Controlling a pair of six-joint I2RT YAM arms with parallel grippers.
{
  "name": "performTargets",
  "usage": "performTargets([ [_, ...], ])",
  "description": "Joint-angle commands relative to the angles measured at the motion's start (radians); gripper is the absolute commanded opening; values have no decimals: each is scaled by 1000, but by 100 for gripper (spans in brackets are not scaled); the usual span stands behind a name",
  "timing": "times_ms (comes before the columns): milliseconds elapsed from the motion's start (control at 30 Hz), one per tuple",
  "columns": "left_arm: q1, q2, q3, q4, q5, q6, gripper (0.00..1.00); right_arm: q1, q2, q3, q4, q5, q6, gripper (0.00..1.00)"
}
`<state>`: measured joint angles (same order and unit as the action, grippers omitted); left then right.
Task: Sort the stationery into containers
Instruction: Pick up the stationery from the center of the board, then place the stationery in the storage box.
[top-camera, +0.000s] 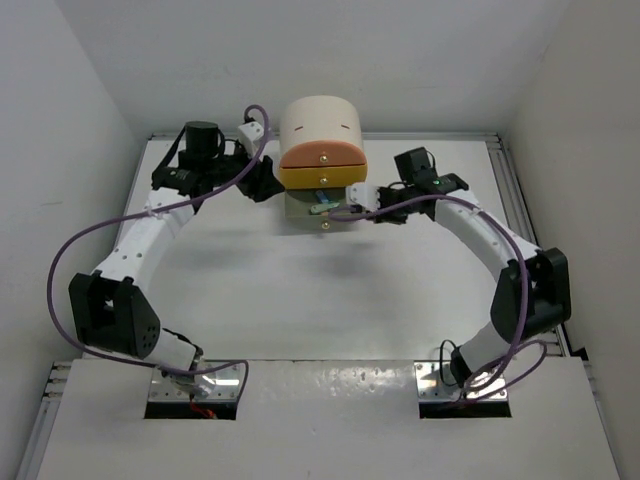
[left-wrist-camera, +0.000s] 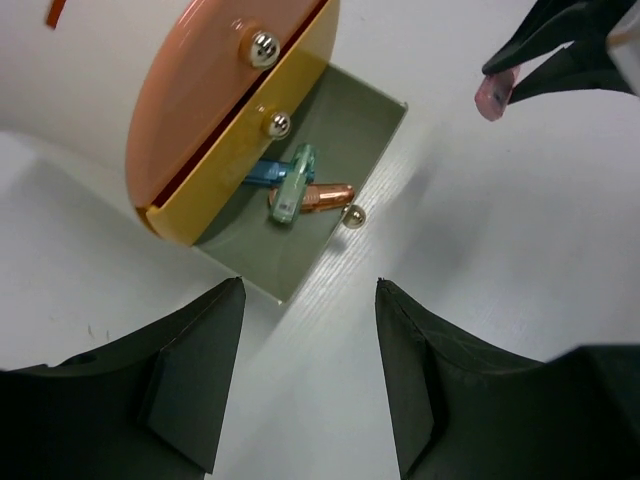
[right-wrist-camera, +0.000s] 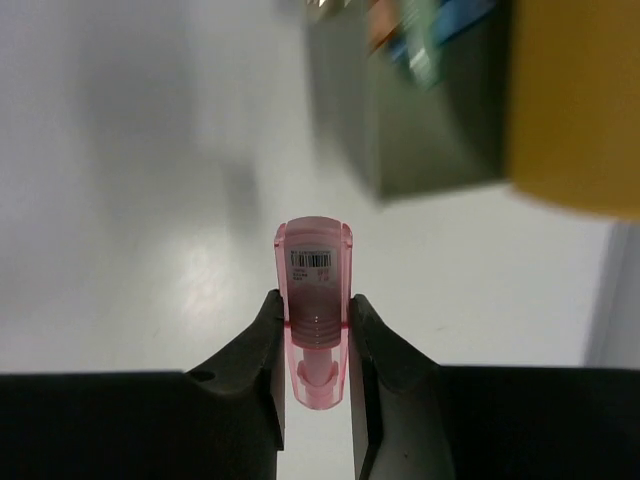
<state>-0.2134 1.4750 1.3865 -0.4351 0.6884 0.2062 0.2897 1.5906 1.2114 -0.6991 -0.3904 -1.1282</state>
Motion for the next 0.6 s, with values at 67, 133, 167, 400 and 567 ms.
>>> performTargets([
  [67,72,-85,-107,120,40,-54,61,155,28,106,297,134,292,0],
  [133,88,-102,-133,133,46,-68,61,187,81,138,363,175,320,0],
  [167,94,-105,-148,137,48,-70,61,213,101,157,366,186,324,0],
  [400,140,-130,-194,150,53,-62,61,267,233,206,463,232,295,0],
  [567,151,-157,-242,168,59,-54,61,261,270,192,553,248,292,8],
])
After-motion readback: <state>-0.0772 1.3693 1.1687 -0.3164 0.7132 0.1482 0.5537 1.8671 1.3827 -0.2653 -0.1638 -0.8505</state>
